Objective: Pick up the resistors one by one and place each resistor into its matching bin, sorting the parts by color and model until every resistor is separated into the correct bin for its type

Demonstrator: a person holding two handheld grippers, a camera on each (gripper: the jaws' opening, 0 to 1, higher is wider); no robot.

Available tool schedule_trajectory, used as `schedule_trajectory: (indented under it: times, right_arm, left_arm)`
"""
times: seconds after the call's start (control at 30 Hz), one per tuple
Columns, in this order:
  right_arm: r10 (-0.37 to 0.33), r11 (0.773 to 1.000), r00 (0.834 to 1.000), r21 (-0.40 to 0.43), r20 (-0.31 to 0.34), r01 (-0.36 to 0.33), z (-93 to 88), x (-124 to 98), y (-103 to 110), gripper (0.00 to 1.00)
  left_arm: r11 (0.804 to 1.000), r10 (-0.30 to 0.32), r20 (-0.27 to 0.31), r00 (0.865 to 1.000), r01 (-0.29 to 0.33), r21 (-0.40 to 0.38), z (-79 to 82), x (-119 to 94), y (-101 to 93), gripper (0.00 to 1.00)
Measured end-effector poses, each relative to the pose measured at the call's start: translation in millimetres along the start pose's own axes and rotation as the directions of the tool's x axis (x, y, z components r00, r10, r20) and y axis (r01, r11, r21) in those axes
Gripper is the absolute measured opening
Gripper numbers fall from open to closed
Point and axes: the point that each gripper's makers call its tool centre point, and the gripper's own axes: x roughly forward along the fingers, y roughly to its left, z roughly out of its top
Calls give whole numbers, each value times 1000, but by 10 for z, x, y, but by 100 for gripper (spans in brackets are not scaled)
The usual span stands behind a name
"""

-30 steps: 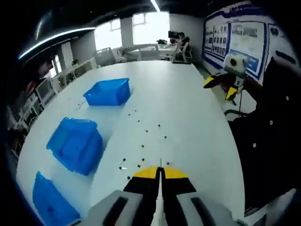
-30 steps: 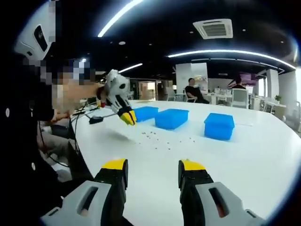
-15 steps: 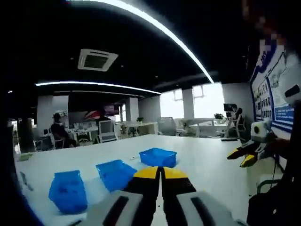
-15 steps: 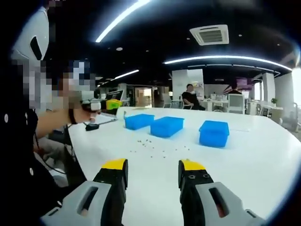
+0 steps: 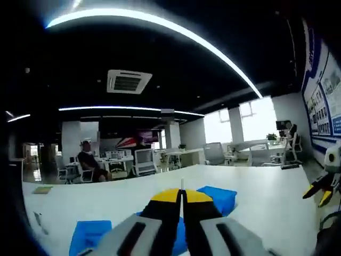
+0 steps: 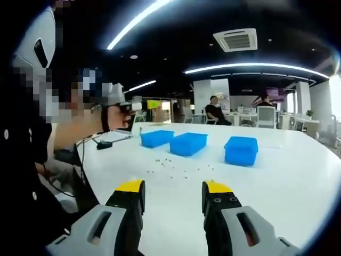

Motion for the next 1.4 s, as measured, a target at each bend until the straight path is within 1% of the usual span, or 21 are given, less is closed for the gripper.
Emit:
schedule_trajectory:
  times: [0.03, 0.1, 0.23, 0.33, 0.47, 0.57, 0.63, 0.67, 0.7, 0.73, 0.8, 0.83, 0.93, 1.0, 1.07, 1.1, 1.13, 1.2, 1.3, 1.37, 1.4]
  right_arm:
    - [-1, 1000, 1000, 0, 0, 1, -2, -4, -3, 44]
    - [-4, 1000, 1000, 3, 0, 4, -4, -13, -9, 44]
    - [-12, 1000, 1000, 8, 2, 12, 1, -32, -17, 44]
    - [-16, 1000, 1000, 9, 1, 16, -3, -44, -14, 44]
    - [-24, 1000, 1000, 9, 2, 24, 4, -75, -28, 44]
    - [-33, 999, 999, 7, 4, 33, 18, -94, -47, 44]
    - [-35, 999, 999, 8, 7, 35, 26, -100, -51, 44]
    - [-35, 999, 999, 7, 8, 35, 29, -101, -48, 44]
    - [-33, 999, 999, 6, 9, 33, 32, -101, -41, 44]
    - [-30, 1000, 999, 4, 10, 30, 33, -100, -33, 44]
    - [-26, 1000, 1000, 5, 12, 26, 37, -99, -23, 45]
    - [-25, 1000, 1000, 8, 16, 24, 41, -96, -25, 45]
    - [-25, 1000, 999, 12, 23, 24, 53, -80, -41, 45]
    - [-21, 1000, 999, 12, 27, 21, 64, -66, -43, 45]
    - [-16, 1000, 999, 11, 29, 16, 68, -50, -43, 45]
    - [-14, 1000, 999, 11, 29, 14, 70, -43, -42, 45]
    - [-11, 1000, 999, 11, 30, 11, 70, -34, -41, 45]
    - [-3, 1000, 999, 12, 33, 3, 79, -15, -31, 46]
    - [10, 1000, 999, 21, 43, -11, 106, 28, -11, 46]
    - [16, 1000, 999, 13, 39, -16, 108, 50, -6, 46]
    - [19, 1000, 999, 12, 39, -19, 114, 56, -3, 46]
  left_arm:
    - [1000, -5, -12, 1000, 5, -8, 11, 96, 31, 5]
    - [999, 22, -15, 1000, -22, 37, 52, 244, 104, 5]
    - [998, 59, -37, 998, -58, 25, 48, 538, 297, 5]
    - [997, 78, -49, 996, -77, 30, 31, 680, 392, 5]
    - [991, 114, -78, 990, -108, 72, -58, 768, 365, 5]
    - [992, 115, -85, 990, -109, 67, -121, 808, 332, 5]
    - [990, 125, -97, 987, -118, 73, -175, 813, 334, 12]
    - [991, 125, -106, 986, -121, 51, -203, 809, 385, 18]
    - [991, 131, -123, 984, -128, 28, -237, 788, 382, 31]
    - [993, 119, -114, 986, -119, 8, -240, 769, 357, 41]
    - [994, 111, -110, 988, -112, -1, -243, 701, 321, 47]
    - [993, 115, -104, 988, -113, 30, -240, 618, 288, 47]
    - [994, 104, -97, 990, -101, 34, -250, 480, 235, 49]
    - [996, 86, -90, 992, -85, 15, -261, 300, 156, 50]
    - [995, 96, -83, 992, -96, 1, -264, 114, 101, 53]
    - [995, 98, -54, 994, -100, -19, -237, 49, 131, 53]
    - [995, 97, -52, 994, -98, -22, -243, -9, 202, 53]
    - [996, 88, -55, 995, -89, -16, -247, -219, 80, 53]
    - [996, 78, -25, 997, -78, -32, -214, -525, -37, 53]
    - [991, 94, 28, 995, -91, -99, -175, -756, -144, 54]
    - [990, 84, 54, 995, -77, -122, -188, -871, -158, 55]
